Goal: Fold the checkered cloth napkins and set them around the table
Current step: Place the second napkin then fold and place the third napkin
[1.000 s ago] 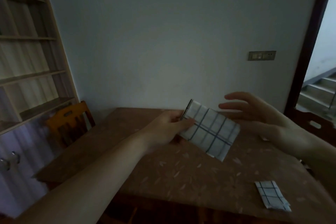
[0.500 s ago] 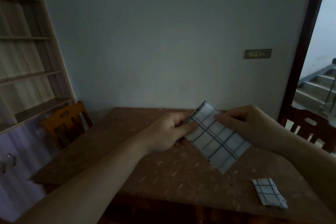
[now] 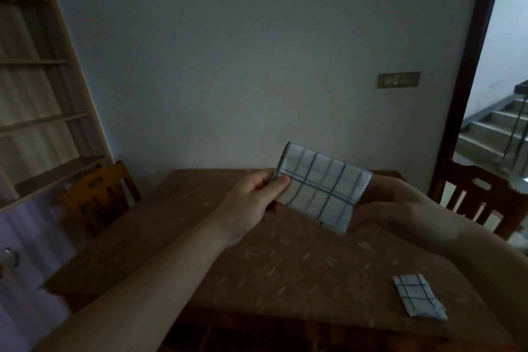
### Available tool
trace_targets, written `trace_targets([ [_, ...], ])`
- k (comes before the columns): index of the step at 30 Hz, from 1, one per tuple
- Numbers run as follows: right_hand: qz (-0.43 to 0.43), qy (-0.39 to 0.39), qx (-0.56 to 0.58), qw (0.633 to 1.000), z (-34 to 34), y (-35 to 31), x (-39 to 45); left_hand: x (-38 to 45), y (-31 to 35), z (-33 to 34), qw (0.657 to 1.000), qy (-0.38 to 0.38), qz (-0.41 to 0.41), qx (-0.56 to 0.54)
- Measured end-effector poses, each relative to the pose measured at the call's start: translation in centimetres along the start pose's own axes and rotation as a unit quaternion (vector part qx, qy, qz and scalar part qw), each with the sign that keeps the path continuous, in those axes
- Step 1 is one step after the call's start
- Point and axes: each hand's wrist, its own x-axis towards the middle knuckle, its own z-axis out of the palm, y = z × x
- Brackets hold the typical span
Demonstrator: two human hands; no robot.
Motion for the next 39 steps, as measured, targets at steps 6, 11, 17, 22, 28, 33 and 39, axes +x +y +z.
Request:
trace_targets([
  [6, 0.001, 0.039, 0.036, 0.999, 0.5, -0.6, -0.1, 0.0, 0.0, 0.4, 1.000, 0.013, -0.006, -0.023],
  [11, 0.006, 0.092, 0.025, 0.995, 0.9, -0.9, 0.1, 0.0, 0.1, 0.4, 0.999, 0.000, -0.015, -0.046],
  [17, 0.022, 0.157, -0.064, 0.985, 1.2, -0.4, 0.7, -0.1, -0.1, 0.5, 1.000, 0.018, 0.022, 0.012],
  [22, 0.033, 0.197, -0.002, 0.980, 1.2, -0.8, 0.6, -0.4, -0.1, 0.7, 0.998, -0.002, 0.038, 0.042],
  [28, -0.056, 0.246, -0.213, 0.944, 0.5, -0.9, 0.8, -0.9, 0.6, 0.1, 0.995, -0.083, 0.009, 0.044],
  [33, -0.057, 0.105, -0.339, 0.933, 0.9, -2.7, 0.9, 0.1, 2.6, 0.0, 0.979, -0.135, 0.046, 0.144],
  [39, -0.020, 0.109, -0.207, 0.972, 1.6, -1.8, 0.1, 0.2, 1.7, 1.3, 0.982, -0.089, 0.099, 0.132],
])
